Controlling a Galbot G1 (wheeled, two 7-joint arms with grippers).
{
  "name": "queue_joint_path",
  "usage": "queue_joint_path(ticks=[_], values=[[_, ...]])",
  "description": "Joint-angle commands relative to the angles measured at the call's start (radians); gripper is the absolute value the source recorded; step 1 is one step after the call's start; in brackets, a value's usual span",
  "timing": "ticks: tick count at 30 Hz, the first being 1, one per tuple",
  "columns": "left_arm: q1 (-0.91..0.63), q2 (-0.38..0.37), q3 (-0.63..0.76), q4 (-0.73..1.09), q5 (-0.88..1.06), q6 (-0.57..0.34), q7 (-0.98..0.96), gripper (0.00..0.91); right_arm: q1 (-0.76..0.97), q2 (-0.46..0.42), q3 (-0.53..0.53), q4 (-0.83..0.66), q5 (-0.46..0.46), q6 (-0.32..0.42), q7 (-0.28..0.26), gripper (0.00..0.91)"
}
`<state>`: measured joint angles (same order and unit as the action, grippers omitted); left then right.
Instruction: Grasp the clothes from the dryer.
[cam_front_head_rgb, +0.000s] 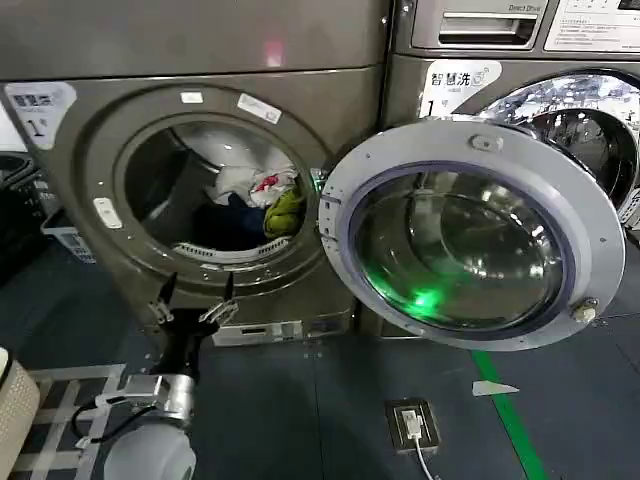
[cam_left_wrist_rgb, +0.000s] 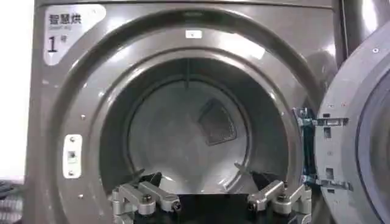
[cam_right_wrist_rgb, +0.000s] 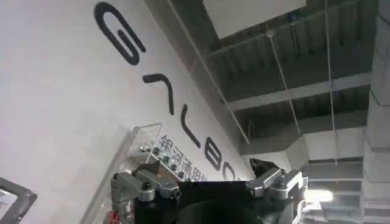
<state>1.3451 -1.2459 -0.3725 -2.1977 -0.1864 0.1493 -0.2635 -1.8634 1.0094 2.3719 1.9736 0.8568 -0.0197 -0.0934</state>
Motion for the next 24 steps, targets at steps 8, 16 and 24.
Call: queue_joint_path(ticks=[8,16,24], values=[[0.001,-0.002,0.001,0.010,0.008,-0.002,0.001,0.907,0.009,0.006,-0.017,-0.003,-0.001,0.014,-0.014,0.907],[0.005,-0.003,0.002,0.006,0.007,-0.002,-0.001,0.907,0.003,0.006,-0.013,-0.004,-0.002,0.018,-0.013,0.907],[0.008,0.002,0.003,0.003,0.005,0.000,-0.002,0.907,0.000,0.010,-0.012,0.003,0.000,0.020,-0.018,0.907]])
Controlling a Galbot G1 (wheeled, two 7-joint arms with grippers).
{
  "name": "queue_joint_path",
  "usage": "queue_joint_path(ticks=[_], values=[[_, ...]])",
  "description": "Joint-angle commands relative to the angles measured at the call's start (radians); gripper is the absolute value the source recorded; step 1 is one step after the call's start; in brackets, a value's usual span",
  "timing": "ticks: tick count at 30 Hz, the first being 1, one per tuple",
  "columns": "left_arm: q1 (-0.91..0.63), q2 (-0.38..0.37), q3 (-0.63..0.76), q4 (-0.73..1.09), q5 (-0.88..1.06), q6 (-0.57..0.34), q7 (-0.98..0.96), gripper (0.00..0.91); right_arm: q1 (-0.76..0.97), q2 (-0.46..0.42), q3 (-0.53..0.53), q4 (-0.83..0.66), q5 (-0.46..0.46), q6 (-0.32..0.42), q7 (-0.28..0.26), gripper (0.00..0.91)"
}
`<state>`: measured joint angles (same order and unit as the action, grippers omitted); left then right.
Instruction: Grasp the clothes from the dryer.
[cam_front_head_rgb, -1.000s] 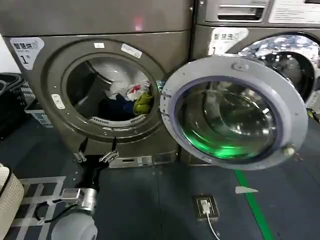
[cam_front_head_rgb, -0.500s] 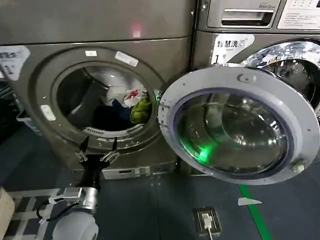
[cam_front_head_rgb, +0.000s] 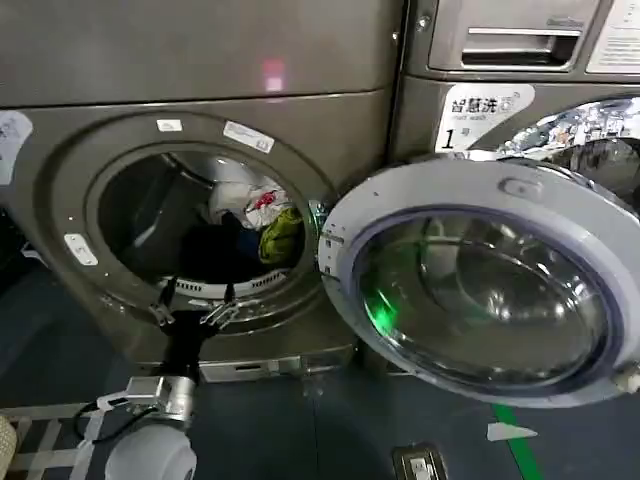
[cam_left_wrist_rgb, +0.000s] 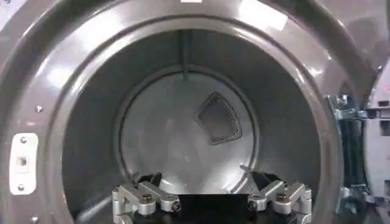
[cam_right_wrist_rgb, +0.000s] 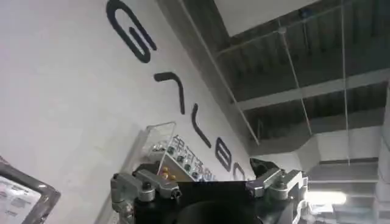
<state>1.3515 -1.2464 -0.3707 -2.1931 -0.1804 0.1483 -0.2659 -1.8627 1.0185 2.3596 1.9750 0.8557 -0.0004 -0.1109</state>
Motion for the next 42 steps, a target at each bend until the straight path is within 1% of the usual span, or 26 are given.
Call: queue_joint_path(ticks=[1,16,42], values=[[0.002,0.001,0.001,-0.002,0.000,0.001,0.000,0.907,-0.001,0.001,0.000,0.003,0.001,0.001,-0.001,0.907],[-0.006,-0.013,0.002,0.006,-0.001,0.001,0.001,0.907,0.000,0.000,0.002,0.001,-0.001,0.003,-0.003,0.907],[-0.034,-0.009,0.004,0.024,-0.008,-0.001,0.002,0.907,-0.006,0.004,0.007,0.004,-0.002,0.010,-0.009,0.907]])
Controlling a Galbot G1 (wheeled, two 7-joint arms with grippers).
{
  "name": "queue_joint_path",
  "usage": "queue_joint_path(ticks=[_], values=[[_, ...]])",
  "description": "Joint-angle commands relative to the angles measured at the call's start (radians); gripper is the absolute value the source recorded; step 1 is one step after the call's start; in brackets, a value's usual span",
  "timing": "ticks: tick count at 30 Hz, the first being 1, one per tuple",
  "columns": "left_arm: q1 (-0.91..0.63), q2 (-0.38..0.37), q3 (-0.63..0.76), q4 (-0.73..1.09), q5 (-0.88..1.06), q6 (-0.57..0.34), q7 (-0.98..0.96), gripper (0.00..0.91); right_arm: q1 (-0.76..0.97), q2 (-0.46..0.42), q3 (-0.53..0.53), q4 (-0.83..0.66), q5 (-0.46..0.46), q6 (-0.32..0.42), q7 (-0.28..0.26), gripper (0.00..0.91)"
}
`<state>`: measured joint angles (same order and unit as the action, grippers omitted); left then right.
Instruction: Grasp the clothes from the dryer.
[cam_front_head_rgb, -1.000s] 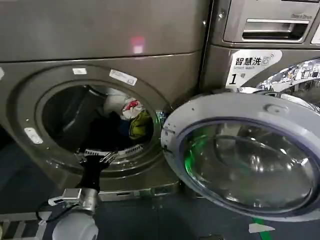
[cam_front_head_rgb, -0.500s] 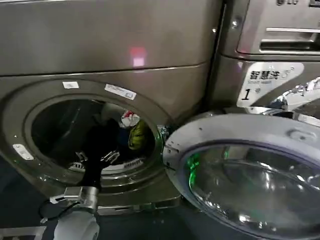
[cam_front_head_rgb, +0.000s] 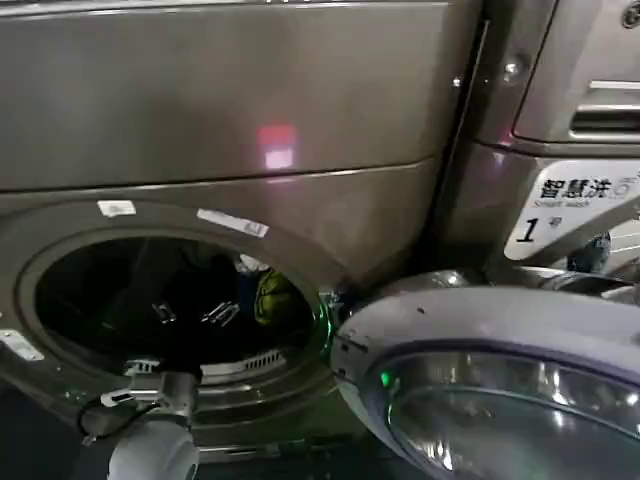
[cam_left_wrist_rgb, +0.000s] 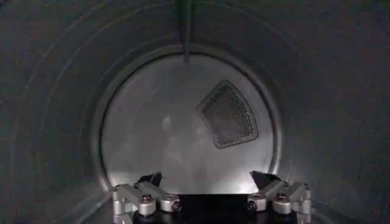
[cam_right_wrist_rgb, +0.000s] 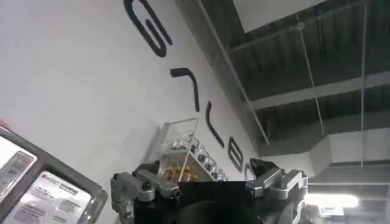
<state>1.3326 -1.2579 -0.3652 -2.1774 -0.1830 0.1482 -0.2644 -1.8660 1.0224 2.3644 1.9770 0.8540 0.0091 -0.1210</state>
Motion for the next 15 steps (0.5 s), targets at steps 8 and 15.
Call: queue_joint_path(ticks=[8,15], values=[[-0.237,0.025,0.044,0.164,-0.060,0.007,-0.004,0.907,-0.040,-0.001,0.042,0.017,-0.003,-0.022,0.017,0.907],[-0.506,-0.028,0.124,0.494,-0.061,-0.011,-0.033,0.907,-0.053,0.003,0.071,0.020,-0.001,-0.029,0.015,0.907]])
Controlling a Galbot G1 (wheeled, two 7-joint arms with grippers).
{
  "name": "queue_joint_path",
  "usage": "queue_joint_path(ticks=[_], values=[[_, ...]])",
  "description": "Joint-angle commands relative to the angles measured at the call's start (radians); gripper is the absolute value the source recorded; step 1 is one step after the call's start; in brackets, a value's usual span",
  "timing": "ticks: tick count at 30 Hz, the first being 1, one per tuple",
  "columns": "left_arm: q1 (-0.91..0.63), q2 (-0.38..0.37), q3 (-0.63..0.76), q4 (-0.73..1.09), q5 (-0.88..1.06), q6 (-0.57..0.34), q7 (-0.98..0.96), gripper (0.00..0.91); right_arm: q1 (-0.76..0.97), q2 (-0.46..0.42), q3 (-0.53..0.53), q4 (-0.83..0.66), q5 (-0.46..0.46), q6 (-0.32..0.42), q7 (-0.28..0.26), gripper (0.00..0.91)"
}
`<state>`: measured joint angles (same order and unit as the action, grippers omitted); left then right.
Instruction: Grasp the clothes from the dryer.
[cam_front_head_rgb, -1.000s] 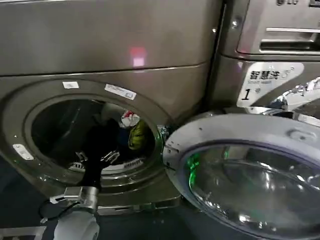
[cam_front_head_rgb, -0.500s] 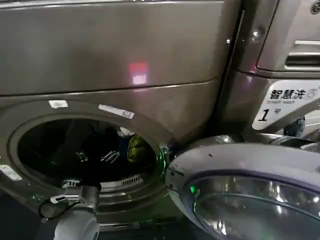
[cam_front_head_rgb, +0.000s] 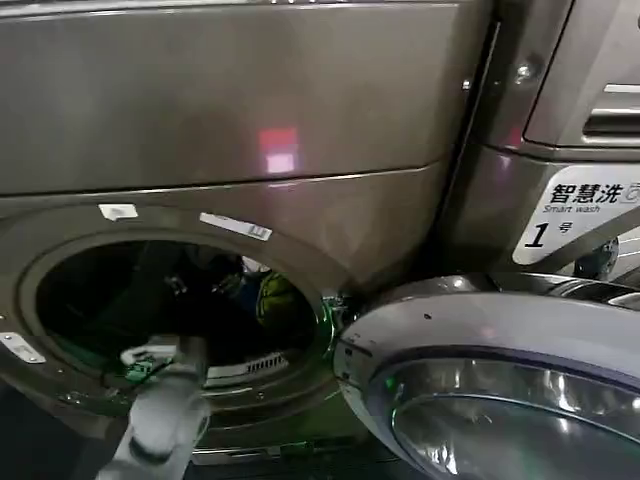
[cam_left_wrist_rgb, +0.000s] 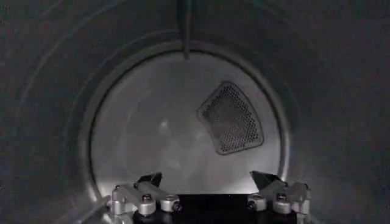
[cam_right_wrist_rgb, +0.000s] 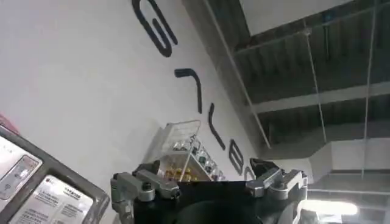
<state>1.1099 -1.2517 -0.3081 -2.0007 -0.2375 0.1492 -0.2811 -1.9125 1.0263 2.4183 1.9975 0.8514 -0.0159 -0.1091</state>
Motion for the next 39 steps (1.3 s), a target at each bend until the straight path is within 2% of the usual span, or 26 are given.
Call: queue_joint_path(ticks=[1,5,10,19,25,28,32,35,39], values=[[-0.323,-0.043,0.072,0.368,-0.006,-0.018,-0.018,0.907,-0.006,-0.002,0.018,0.000,0.001,-0.004,0.002,0.907],[-0.450,-0.094,0.077,0.572,0.013,-0.039,-0.018,0.907,-0.003,0.003,0.019,0.000,0.000,-0.008,-0.001,0.907],[-0.579,-0.143,0.079,0.743,0.021,-0.054,-0.010,0.907,-0.003,0.002,0.024,-0.005,0.000,-0.008,-0.005,0.907],[-0.789,-0.186,0.094,1.058,0.048,-0.105,0.012,0.907,0.007,-0.001,0.027,-0.010,-0.002,-0.005,-0.015,0.907],[-0.889,-0.212,0.094,1.239,0.049,-0.099,0.076,0.907,0.013,-0.002,0.028,-0.016,-0.001,-0.004,-0.019,0.907],[-0.944,-0.209,0.115,1.331,0.052,-0.077,0.193,0.907,0.011,-0.005,0.031,-0.019,-0.001,-0.002,-0.021,0.907],[-1.024,-0.187,0.180,1.405,0.086,-0.003,0.395,0.907,0.007,-0.006,0.035,-0.022,0.000,-0.001,-0.022,0.907],[-1.077,-0.159,0.239,1.456,0.120,0.005,0.600,0.907,0.007,-0.004,0.034,-0.023,0.001,0.000,-0.024,0.907],[-1.121,-0.110,0.373,1.509,0.237,-0.053,0.895,0.907,0.006,-0.003,0.036,-0.023,0.000,0.000,-0.026,0.907]])
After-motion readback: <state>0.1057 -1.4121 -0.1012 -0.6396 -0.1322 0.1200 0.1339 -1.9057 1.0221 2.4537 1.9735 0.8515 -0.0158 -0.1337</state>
